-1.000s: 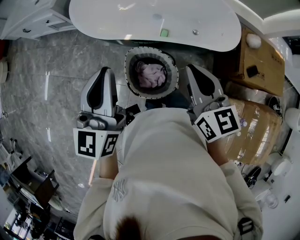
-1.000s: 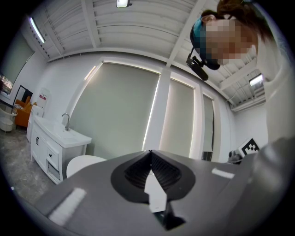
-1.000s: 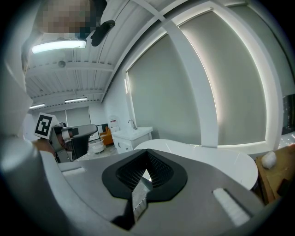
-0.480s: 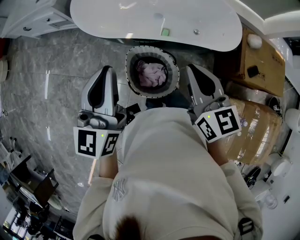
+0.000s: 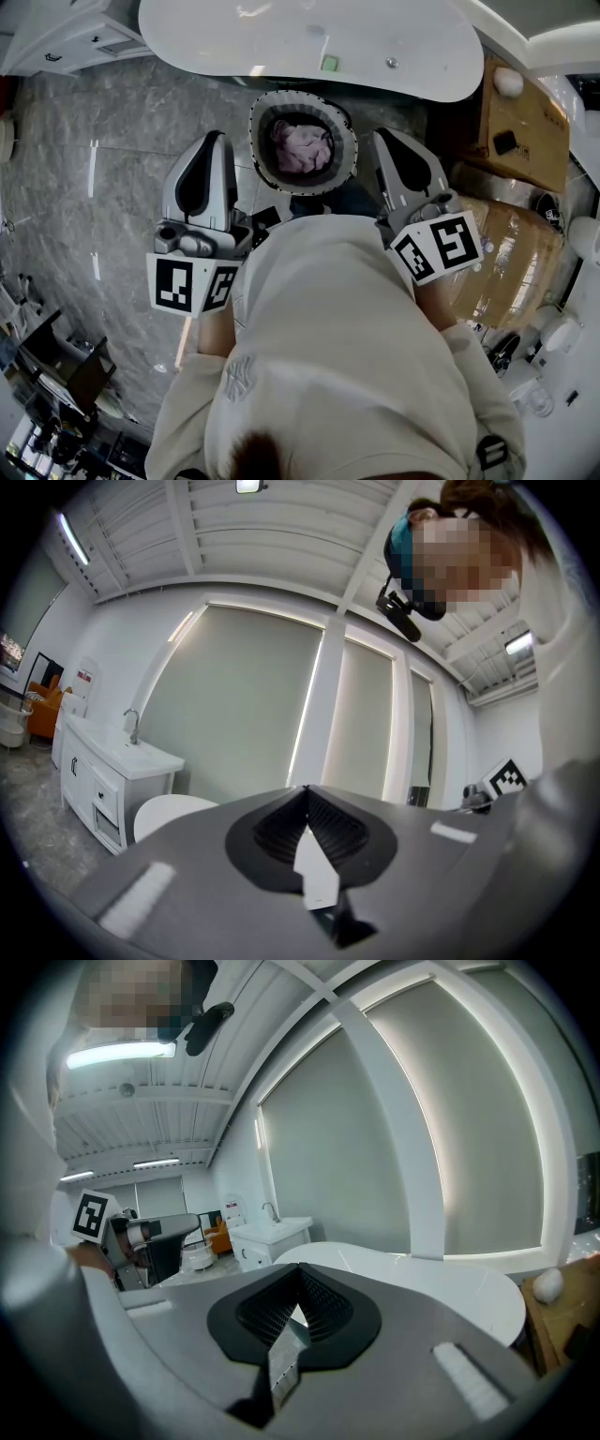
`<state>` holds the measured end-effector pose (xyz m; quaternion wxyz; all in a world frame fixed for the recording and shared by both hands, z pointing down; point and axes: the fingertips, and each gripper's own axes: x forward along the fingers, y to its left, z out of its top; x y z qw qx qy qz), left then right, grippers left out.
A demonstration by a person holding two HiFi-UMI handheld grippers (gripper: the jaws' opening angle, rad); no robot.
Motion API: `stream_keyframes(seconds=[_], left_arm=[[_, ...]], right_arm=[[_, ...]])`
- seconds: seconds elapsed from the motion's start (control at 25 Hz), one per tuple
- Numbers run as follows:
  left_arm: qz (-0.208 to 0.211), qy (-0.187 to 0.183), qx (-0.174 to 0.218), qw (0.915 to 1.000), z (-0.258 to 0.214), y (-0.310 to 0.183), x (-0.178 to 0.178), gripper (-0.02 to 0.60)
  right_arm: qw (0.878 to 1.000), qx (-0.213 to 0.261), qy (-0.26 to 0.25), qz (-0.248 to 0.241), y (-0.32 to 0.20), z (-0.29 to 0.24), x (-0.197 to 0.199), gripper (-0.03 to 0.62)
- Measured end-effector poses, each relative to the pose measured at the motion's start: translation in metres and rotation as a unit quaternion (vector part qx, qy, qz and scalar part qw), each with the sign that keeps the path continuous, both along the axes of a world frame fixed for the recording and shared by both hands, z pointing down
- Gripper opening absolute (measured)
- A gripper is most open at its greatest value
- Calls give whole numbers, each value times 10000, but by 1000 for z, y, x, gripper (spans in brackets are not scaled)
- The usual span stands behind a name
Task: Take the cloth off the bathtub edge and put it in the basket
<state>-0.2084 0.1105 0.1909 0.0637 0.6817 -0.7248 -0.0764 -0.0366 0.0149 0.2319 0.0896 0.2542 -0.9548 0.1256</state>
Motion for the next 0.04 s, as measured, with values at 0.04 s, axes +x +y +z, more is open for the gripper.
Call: stream_keyframes(seconds=[0.04], left_arm=[[5,-3,-1,10000,0,-1,1,49]], right_arm=[[10000,0,0,4,-1,0,1,-2]])
